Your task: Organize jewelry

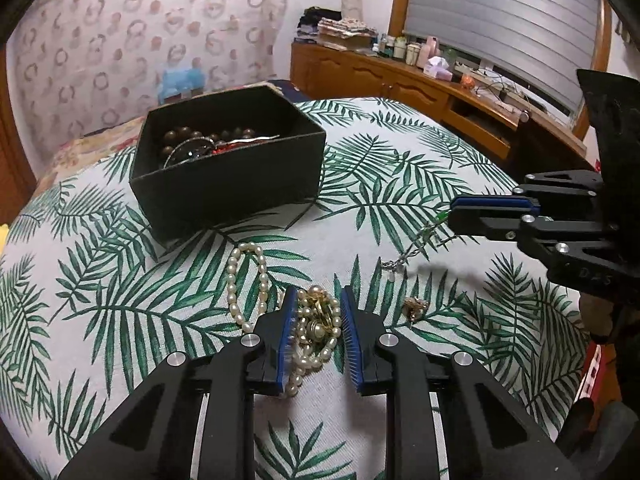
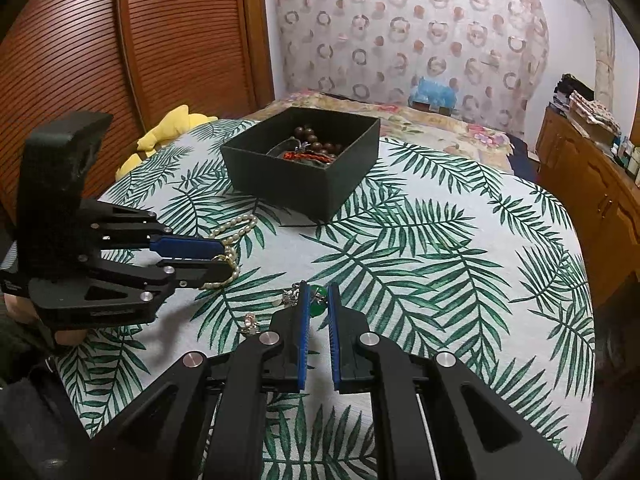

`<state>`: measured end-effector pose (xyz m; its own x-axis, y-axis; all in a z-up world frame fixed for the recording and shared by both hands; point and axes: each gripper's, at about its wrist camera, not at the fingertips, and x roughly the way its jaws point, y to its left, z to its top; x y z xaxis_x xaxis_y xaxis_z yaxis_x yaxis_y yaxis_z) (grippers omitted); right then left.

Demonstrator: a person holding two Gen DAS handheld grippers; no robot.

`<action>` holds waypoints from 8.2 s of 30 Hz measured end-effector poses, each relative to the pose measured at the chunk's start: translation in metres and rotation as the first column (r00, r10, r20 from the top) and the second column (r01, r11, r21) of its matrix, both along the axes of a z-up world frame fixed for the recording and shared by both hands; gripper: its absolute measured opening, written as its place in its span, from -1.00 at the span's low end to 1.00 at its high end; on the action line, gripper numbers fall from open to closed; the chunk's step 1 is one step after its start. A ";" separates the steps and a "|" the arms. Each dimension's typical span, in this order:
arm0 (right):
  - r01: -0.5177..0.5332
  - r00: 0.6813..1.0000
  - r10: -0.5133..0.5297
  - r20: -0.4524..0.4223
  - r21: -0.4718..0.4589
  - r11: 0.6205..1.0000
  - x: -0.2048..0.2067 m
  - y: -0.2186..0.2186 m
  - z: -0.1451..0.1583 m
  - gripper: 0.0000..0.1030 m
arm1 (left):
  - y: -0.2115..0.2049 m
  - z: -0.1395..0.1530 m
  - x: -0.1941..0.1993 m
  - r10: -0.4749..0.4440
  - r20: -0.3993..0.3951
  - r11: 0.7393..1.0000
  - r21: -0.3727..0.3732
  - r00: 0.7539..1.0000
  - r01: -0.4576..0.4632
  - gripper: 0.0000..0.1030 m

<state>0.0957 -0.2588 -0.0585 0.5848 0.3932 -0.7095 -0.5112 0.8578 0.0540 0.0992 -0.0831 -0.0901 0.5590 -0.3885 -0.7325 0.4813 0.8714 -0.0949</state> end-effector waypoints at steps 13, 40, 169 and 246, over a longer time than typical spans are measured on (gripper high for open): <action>-0.004 0.999 0.004 0.035 0.010 1.000 -0.002 -0.002 0.014 -0.81 | 0.016 0.033 -0.013 0.023 0.097 0.998 -0.060 0.995 -0.018 -0.83; -0.101 0.974 0.097 0.204 0.011 0.995 0.062 0.036 0.091 -0.81 | 0.059 0.076 0.039 0.118 0.153 0.989 -0.110 0.981 -0.102 -0.83; -0.100 0.991 0.098 0.089 0.021 0.995 0.025 0.037 0.034 -0.82 | 0.031 0.070 0.021 0.065 0.144 0.998 -0.033 0.987 -0.060 -0.91; 0.037 0.994 -0.041 0.097 0.050 0.998 0.148 0.059 0.049 -0.42 | 0.077 0.082 0.063 0.255 0.154 0.967 -0.040 0.955 -0.251 0.35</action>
<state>0.2440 -0.1997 -0.0093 0.6659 0.4008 -0.6292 -0.4823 0.8748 0.0468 0.1620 -0.0062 -0.0081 0.7482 -0.2333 -0.6211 0.2556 0.9652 -0.0547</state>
